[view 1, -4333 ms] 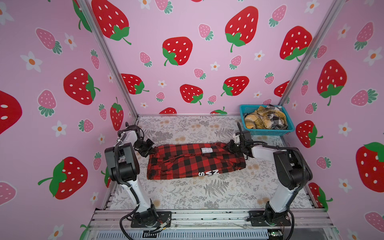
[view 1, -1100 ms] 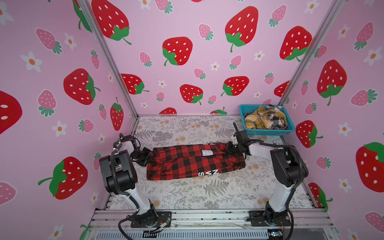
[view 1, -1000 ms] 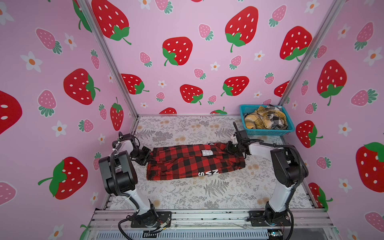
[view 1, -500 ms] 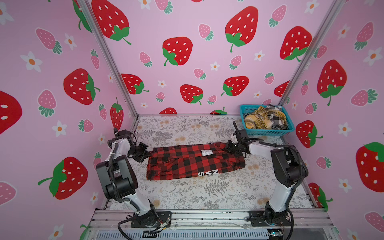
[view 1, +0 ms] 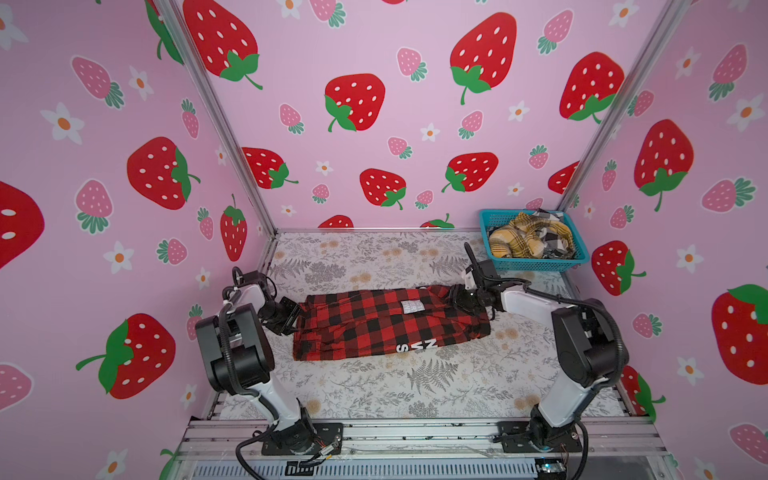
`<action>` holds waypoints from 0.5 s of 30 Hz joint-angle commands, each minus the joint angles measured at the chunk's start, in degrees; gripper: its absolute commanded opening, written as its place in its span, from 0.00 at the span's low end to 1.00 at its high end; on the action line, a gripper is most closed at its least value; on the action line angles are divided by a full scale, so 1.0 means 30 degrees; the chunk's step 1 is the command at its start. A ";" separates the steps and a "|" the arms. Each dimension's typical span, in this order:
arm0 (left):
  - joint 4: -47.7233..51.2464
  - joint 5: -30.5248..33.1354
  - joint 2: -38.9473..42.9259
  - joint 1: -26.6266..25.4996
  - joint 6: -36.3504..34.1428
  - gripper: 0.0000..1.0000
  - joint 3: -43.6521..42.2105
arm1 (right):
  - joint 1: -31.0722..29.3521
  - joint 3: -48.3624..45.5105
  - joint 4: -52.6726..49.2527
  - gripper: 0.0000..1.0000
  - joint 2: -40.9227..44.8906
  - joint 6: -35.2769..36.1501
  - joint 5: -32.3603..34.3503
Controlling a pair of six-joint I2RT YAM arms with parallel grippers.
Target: Fold and stack the long sleeve shirts
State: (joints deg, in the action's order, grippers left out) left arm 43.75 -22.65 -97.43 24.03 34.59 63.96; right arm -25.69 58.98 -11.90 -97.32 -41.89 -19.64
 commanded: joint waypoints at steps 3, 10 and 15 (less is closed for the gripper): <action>0.0660 0.1896 0.3106 -0.2057 0.0229 0.30 0.2420 | -0.0664 0.1511 -0.3588 0.48 0.2649 0.2063 0.2613; -0.1154 0.1091 0.0260 -0.7366 0.0358 0.00 0.3497 | -0.1338 0.4598 -0.3065 0.28 -0.0575 0.2161 0.3880; -0.1462 0.1356 -0.1887 -0.7589 0.0152 0.00 0.3582 | -0.1326 0.4387 -0.1882 0.21 -0.2582 0.2215 0.4788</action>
State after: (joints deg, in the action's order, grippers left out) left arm 38.76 -19.92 -101.71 0.38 35.22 74.59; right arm -29.89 72.90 -18.17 -102.56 -35.94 -8.67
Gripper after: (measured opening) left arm 0.045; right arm 0.216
